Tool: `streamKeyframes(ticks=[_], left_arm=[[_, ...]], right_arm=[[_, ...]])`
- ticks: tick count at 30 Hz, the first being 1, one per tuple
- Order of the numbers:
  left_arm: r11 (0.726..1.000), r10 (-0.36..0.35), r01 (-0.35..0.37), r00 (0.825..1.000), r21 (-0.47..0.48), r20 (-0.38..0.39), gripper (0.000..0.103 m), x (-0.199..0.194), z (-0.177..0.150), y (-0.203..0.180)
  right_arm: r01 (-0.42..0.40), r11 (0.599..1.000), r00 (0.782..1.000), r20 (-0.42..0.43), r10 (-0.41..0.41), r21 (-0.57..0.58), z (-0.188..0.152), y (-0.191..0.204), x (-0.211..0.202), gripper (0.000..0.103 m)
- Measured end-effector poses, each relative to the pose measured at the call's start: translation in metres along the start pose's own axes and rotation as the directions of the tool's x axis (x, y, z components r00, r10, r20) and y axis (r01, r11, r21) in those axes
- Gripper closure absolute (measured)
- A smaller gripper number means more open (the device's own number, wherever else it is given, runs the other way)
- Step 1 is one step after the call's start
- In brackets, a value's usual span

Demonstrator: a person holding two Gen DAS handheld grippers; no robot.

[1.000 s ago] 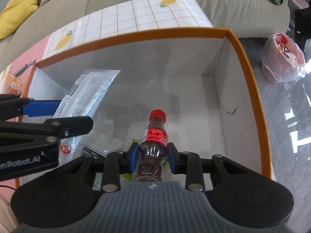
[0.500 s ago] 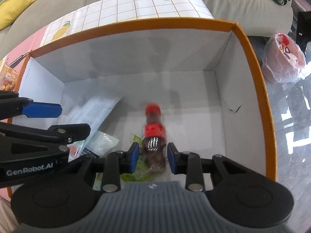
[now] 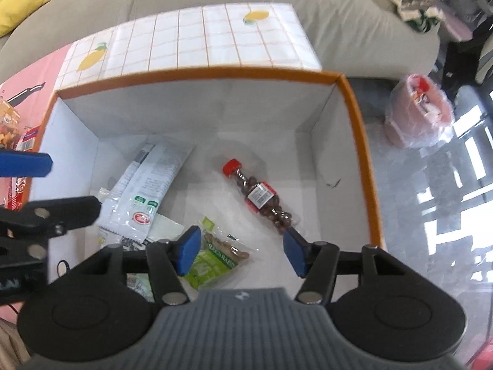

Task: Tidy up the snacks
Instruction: 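Open both grippers to drop the sachet strip and cola bottle into the box, then move both tools back toward the red cracker bag and seaweed pack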

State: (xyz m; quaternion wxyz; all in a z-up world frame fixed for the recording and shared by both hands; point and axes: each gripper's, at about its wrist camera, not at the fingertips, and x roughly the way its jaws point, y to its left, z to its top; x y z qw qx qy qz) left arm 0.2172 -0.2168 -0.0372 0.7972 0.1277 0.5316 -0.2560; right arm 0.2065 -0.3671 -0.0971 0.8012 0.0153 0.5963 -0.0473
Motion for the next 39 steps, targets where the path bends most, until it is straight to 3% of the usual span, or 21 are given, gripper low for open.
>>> streamKeyframes(ticks=[5, 11, 15, 22, 24, 25, 28, 31, 35, 39], left_arm=[[1.0, 0.02, -0.018, 0.995, -0.021, 0.1, 0.029, -0.042, -0.012, 0.006], [0.996, 0.082, -0.069, 0.97, -0.064, 0.227, 0.029, -0.093, -0.039, 0.024], [0.987, 0.147, -0.12, 0.938, -0.104, 0.313, 0.029, -0.118, -0.064, 0.039], [0.959, 0.261, -0.184, 0.871, -0.218, 0.416, 0.029, -0.147, -0.113, 0.066], [0.949, 0.282, -0.185, 0.859, -0.254, 0.428, 0.029, -0.15, -0.127, 0.078], [0.945, 0.29, -0.184, 0.854, -0.271, 0.432, 0.029, -0.152, -0.134, 0.085], [0.927, 0.312, -0.176, 0.851, -0.33, 0.422, 0.029, -0.151, -0.152, 0.104], [0.908, 0.333, -0.17, 0.848, -0.382, 0.413, 0.029, -0.147, -0.169, 0.121], [0.883, 0.328, -0.14, 0.866, -0.448, 0.377, 0.029, -0.14, -0.188, 0.144], [0.861, 0.308, -0.102, 0.884, -0.499, 0.351, 0.029, -0.13, -0.207, 0.166]], right_arm=[[0.008, 1.0, 0.994, 0.106, -0.006, -0.026, -0.012, 0.014, -0.042, 0.044], [-0.057, 0.998, 0.968, 0.245, 0.06, -0.018, -0.03, 0.042, -0.084, 0.044], [-0.102, 0.995, 0.93, 0.353, 0.1, -0.014, -0.05, 0.065, -0.107, 0.043], [-0.145, 0.988, 0.843, 0.515, 0.154, -0.059, -0.089, 0.115, -0.138, 0.035], [-0.157, 0.985, 0.824, 0.541, 0.17, -0.07, -0.1, 0.129, -0.141, 0.023], [-0.164, 0.984, 0.819, 0.546, 0.177, -0.073, -0.104, 0.136, -0.141, 0.022], [-0.178, 0.981, 0.812, 0.552, 0.189, -0.075, -0.114, 0.158, -0.136, 0.02], [-0.213, 0.976, 0.808, 0.553, 0.203, -0.047, -0.121, 0.174, -0.127, 0.011], [-0.23, 0.973, 0.803, 0.563, 0.194, -0.008, -0.127, 0.195, -0.115, 0.011], [-0.215, 0.976, 0.817, 0.544, 0.193, -0.024, -0.128, 0.214, -0.102, 0.011]])
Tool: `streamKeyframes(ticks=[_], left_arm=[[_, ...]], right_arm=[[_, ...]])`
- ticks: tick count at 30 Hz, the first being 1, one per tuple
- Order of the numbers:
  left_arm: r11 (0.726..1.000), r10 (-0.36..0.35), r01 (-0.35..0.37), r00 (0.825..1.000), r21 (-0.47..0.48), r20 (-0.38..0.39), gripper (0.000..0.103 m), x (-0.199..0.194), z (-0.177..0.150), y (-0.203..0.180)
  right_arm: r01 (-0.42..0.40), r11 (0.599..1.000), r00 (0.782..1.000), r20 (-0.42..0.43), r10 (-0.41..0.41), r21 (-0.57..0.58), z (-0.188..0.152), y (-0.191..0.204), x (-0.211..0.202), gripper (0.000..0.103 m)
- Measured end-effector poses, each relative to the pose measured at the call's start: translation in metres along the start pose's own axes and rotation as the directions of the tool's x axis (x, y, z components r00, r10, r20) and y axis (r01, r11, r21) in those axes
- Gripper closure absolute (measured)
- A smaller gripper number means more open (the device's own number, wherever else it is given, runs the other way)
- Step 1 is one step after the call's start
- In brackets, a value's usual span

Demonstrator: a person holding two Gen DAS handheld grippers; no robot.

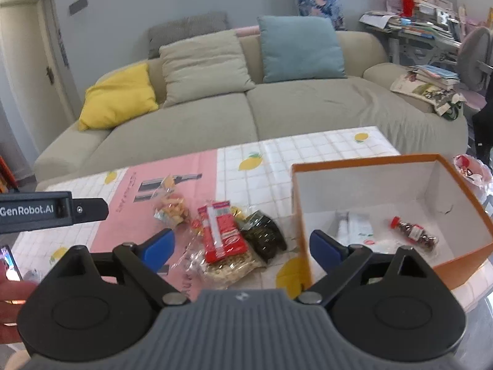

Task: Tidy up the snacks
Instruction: 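Move both tools back toward the red cracker bag and seaweed pack, then grasp the clear mixed-fruit bag with the left gripper while the right gripper grasps the red cracker bag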

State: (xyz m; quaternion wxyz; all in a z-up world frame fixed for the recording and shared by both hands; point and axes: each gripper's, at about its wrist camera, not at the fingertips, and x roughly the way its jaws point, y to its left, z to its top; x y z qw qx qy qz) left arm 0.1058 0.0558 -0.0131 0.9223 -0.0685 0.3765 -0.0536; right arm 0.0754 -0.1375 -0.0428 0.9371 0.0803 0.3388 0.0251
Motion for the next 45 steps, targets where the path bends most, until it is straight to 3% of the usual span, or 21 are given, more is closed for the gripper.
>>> streamKeyframes(ticks=[3, 7, 11, 17, 25, 33, 40, 45], left_arm=[[0.999, 0.013, -0.014, 0.999, -0.031, -0.044, 0.029, 0.014, -0.007, 0.014], [0.995, -0.026, 0.013, 0.991, -0.098, -0.134, 0.029, 0.033, -0.016, 0.031], [0.998, -0.021, 0.01, 0.987, -0.066, -0.156, 0.029, 0.046, -0.021, 0.036], [0.996, -0.059, 0.047, 0.983, -0.073, -0.174, 0.029, 0.069, -0.017, 0.048], [0.998, -0.056, 0.061, 0.984, 0.025, -0.17, 0.029, 0.103, 0.007, 0.042], [0.996, -0.056, 0.064, 0.989, 0.054, -0.135, 0.017, 0.146, 0.03, 0.037], [0.998, 0.021, -0.013, 0.993, 0.069, -0.119, 0.017, 0.188, 0.033, 0.025], [0.994, 0.096, -0.086, 0.985, 0.074, -0.141, 0.017, 0.214, 0.035, 0.021]], right_arm=[[0.021, 0.999, 1.0, -0.01, -0.021, -0.037, -0.005, 0.01, 0.011, 0.012], [0.011, 0.999, 0.998, -0.055, -0.013, -0.038, -0.01, 0.015, 0.028, 0.013], [0.006, 0.998, 0.995, -0.103, -0.012, -0.059, -0.015, 0.018, 0.049, 0.02], [-0.009, 0.986, 0.991, -0.134, -0.014, -0.166, -0.018, 0.028, 0.081, 0.027], [-0.041, 0.974, 0.987, -0.162, 0.004, -0.223, -0.007, 0.032, 0.125, 0.033], [-0.091, 0.947, 0.978, -0.209, 0.026, -0.309, 0.012, 0.044, 0.178, 0.033], [-0.113, 0.957, 0.958, -0.284, 0.034, -0.267, 0.016, 0.041, 0.213, 0.033], [-0.113, 0.96, 0.95, -0.31, 0.03, -0.255, 0.012, 0.039, 0.226, 0.035]])
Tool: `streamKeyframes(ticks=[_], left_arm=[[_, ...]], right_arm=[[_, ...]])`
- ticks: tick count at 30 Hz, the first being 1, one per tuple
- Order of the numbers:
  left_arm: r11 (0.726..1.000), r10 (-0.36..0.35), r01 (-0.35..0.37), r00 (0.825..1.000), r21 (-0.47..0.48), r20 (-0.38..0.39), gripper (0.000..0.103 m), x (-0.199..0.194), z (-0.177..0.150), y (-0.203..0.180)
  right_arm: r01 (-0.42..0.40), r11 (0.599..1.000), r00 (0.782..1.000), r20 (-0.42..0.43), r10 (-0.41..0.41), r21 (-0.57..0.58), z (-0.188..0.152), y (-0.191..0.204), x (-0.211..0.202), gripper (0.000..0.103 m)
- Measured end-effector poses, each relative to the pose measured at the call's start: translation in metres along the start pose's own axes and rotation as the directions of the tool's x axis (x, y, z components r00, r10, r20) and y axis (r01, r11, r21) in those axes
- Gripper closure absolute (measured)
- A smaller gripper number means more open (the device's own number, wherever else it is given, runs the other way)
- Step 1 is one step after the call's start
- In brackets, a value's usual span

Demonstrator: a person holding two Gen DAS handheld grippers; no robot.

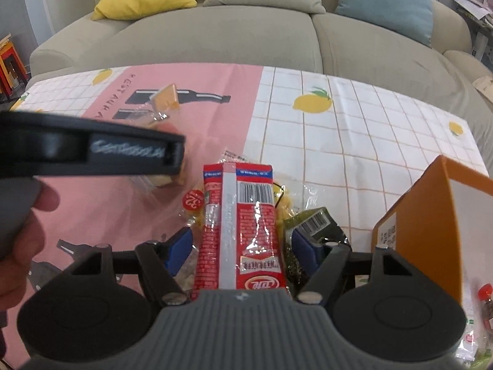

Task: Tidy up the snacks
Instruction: 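Grasp the clear mixed-fruit bag with the left gripper while the right gripper grasps the red cracker bag, then lift the fruit bag and cracker bag and carry both over the orange box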

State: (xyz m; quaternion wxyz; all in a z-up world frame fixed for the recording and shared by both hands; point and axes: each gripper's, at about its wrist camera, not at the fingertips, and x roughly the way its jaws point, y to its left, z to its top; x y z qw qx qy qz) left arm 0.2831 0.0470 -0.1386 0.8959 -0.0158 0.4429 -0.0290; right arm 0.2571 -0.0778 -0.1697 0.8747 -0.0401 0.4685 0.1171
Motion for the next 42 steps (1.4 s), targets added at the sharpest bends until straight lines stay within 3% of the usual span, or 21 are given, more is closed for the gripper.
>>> streamKeyframes(ticks=[4, 8, 17, 21, 26, 35, 42], left_arm=[[1.0, 0.016, -0.017, 1.0, -0.019, -0.025, 0.018, 0.012, 0.002, 0.0], [1.0, 0.018, -0.018, 0.999, -0.02, -0.028, 0.029, 0.014, 0.004, -0.001], [1.0, 0.011, -0.012, 0.999, -0.018, -0.04, 0.039, 0.003, -0.003, -0.001], [0.999, 0.016, -0.018, 0.999, -0.044, -0.051, 0.04, -0.008, -0.011, 0.004], [0.995, 0.004, -0.008, 0.999, -0.098, -0.039, 0.041, -0.029, -0.019, 0.016], [0.984, -0.012, 0.004, 0.999, -0.177, -0.045, 0.041, -0.068, -0.044, 0.03], [0.982, -0.041, 0.036, 0.999, -0.183, -0.024, 0.041, -0.102, -0.058, 0.022]], right_arm=[[0.003, 1.0, 1.0, -0.015, -0.003, 0.005, 0.001, 0.0, 0.006, 0.041], [0.0, 1.0, 1.0, -0.017, 0.0, 0.016, 0.001, -0.001, 0.007, 0.043], [0.003, 0.999, 1.0, -0.032, -0.002, 0.037, 0.002, -0.003, 0.006, 0.047], [0.022, 0.999, 0.999, -0.03, -0.021, 0.032, 0.003, -0.002, 0.006, 0.059], [0.023, 0.998, 0.999, -0.032, -0.022, 0.052, 0.006, -0.006, -0.001, 0.065], [-0.072, 0.988, 0.997, -0.024, 0.076, 0.137, 0.0, -0.015, -0.026, 0.068], [-0.122, 0.978, 0.993, 0.014, 0.121, 0.171, -0.011, -0.015, -0.058, 0.068]])
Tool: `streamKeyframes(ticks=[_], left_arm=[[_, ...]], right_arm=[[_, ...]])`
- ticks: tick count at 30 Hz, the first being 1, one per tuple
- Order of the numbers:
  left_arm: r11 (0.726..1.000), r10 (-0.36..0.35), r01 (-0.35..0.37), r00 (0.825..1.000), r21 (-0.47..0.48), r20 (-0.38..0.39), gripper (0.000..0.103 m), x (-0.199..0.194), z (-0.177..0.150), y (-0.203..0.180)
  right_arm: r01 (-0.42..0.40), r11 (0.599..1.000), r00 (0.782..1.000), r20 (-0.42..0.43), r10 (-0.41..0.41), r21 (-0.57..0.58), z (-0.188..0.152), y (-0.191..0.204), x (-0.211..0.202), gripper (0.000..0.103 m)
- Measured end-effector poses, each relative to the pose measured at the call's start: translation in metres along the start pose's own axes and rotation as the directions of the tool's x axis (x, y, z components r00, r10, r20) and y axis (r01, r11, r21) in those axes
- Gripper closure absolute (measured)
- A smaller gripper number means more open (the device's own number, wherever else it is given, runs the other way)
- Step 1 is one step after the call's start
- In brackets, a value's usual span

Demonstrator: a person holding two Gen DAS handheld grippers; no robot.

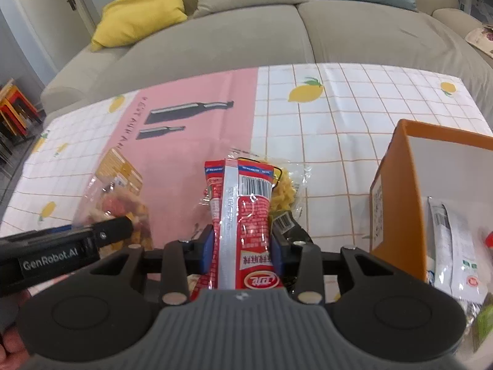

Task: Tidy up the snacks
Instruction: 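Lift the fruit bag and cracker bag and carry both over the orange box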

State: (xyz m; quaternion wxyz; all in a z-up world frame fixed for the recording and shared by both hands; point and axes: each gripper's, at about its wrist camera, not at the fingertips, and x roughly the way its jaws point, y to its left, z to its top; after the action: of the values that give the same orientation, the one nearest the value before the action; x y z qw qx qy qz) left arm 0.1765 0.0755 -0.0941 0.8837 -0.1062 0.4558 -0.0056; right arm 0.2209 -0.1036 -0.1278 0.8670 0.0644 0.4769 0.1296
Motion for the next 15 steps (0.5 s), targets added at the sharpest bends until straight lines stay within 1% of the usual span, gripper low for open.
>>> streamKeyframes(ticks=[3, 8, 15], left_arm=[[1.0, -0.008, 0.008, 1.0, -0.001, -0.004, 0.041, -0.012, -0.007, -0.003], [1.0, -0.014, 0.014, 1.0, 0.003, -0.012, 0.041, -0.027, -0.023, -0.006], [0.999, -0.024, 0.025, 0.999, 0.024, -0.035, 0.041, -0.041, -0.044, -0.012]], right_arm=[[-0.01, 1.0, 1.0, 0.021, 0.01, -0.016, -0.007, 0.003, -0.013, 0.067], [-0.004, 1.0, 1.0, 0.007, 0.003, 0.018, -0.018, -0.004, -0.024, 0.067], [0.003, 1.0, 1.0, -0.005, -0.003, 0.017, -0.058, -0.01, -0.046, 0.067]])
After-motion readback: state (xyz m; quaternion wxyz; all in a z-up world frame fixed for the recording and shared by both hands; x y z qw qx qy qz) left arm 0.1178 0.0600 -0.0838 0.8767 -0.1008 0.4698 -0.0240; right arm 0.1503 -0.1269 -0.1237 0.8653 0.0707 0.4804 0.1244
